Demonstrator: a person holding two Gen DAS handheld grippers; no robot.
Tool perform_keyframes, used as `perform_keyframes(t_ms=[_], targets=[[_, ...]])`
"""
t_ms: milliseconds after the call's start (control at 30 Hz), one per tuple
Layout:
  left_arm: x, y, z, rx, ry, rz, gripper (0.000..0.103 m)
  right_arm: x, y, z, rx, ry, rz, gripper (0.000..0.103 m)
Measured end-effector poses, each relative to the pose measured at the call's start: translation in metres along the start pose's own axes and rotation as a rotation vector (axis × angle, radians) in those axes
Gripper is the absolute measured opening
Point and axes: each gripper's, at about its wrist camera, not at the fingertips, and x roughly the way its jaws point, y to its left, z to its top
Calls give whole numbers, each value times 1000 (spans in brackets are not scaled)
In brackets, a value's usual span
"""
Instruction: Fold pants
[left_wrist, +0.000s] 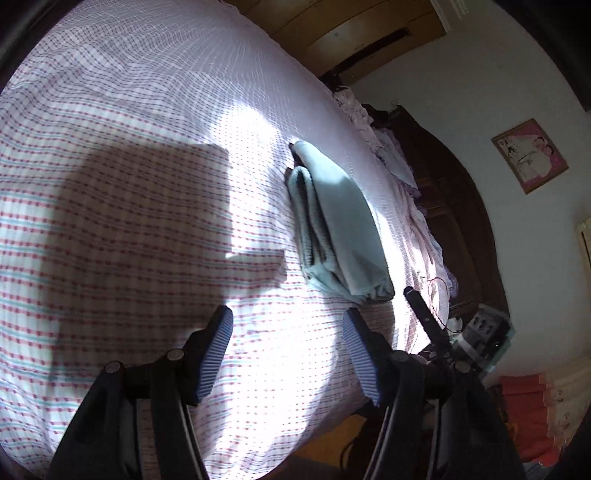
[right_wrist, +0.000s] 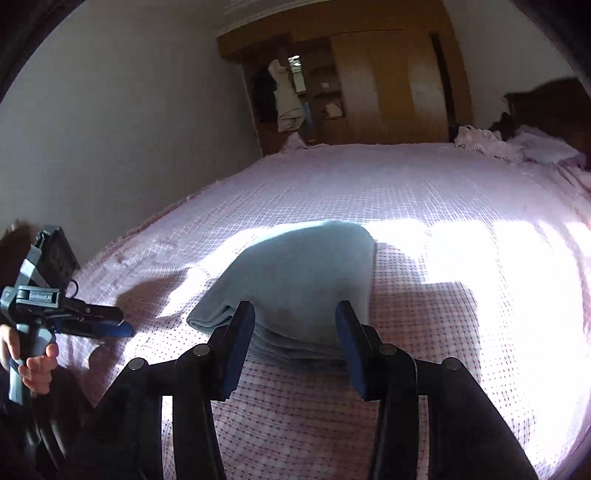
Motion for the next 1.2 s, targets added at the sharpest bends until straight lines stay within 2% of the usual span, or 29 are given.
perform_keyframes(t_ms=[67,133,267,367,533,633,800,867,1000,1100,1200], targets=[[9,-11,5,-8,18,-51,79,1,-20,-5,67,21,-21,41],[19,-20,12,-28,48,-118,85,3,-38,-9,130,36,-54,41],[42,-26,31,-99,102,-213,84,0,-69,-16,236,34,-54,41],[61,-34,38,-144,136,-280,82,-3,-78,-19,256,25,-53,41],[83,-51,46,-92,168,-199,74,-2,-77,-19,249,16,-40,41],[90,-55,52,-79,167,-170,61,-1,-74,-21,240,22,-32,41],[100,-49,58,-82,195,-119,62,2,-68,-25,223,37,-24,41],[100,-45,59,-80,181,-97,62,2,-67,-24,217,35,-20,41],[91,-31,50,-104,204,-73,64,3,-68,-26,218,38,-16,41],[100,-28,42,-114,264,-90,64,6,-70,-28,227,49,-14,41],[101,-30,45,-128,237,-121,61,6,-70,-29,225,50,-14,41]])
